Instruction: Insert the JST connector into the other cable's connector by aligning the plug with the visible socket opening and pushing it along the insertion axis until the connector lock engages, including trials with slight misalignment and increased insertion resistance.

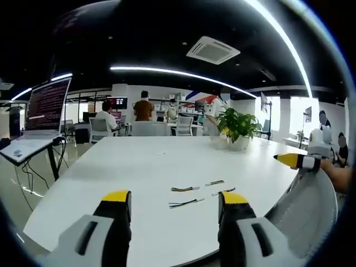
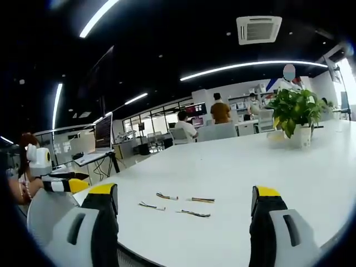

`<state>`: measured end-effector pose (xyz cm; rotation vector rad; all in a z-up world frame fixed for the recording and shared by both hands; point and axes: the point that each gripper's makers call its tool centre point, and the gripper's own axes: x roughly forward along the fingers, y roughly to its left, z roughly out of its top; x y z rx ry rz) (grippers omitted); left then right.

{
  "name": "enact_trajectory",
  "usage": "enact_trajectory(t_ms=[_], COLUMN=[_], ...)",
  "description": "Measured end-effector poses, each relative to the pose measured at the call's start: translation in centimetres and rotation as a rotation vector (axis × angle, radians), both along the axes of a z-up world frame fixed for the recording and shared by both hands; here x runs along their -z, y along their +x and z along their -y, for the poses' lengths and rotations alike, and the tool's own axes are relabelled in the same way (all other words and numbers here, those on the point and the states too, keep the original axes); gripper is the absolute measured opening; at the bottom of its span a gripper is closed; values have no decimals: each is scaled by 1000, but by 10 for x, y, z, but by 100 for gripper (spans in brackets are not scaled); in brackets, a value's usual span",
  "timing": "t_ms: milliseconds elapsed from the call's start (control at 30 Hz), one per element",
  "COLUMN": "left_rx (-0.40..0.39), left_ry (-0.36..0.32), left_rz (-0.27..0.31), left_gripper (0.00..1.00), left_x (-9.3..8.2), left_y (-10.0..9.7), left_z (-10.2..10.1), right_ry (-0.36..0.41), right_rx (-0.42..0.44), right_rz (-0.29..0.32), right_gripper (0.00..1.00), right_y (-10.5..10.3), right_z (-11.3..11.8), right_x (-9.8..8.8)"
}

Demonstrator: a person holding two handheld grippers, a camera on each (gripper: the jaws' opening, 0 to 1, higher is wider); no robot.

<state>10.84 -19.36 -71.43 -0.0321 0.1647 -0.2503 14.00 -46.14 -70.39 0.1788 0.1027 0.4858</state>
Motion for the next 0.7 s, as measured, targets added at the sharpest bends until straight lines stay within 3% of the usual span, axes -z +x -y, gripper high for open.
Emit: enact_trajectory(t_ms=[700], left_rx=[27], left_ry=[-10], left_rz=[-62], left_gripper=[69], left_x=[9], left_y=[-1], left_z=[4], right_ry=[17], right_rx=[-18], right_rz=[-25], right_gripper=[100], right_y=[1], right_z=[-1], right_x=[3])
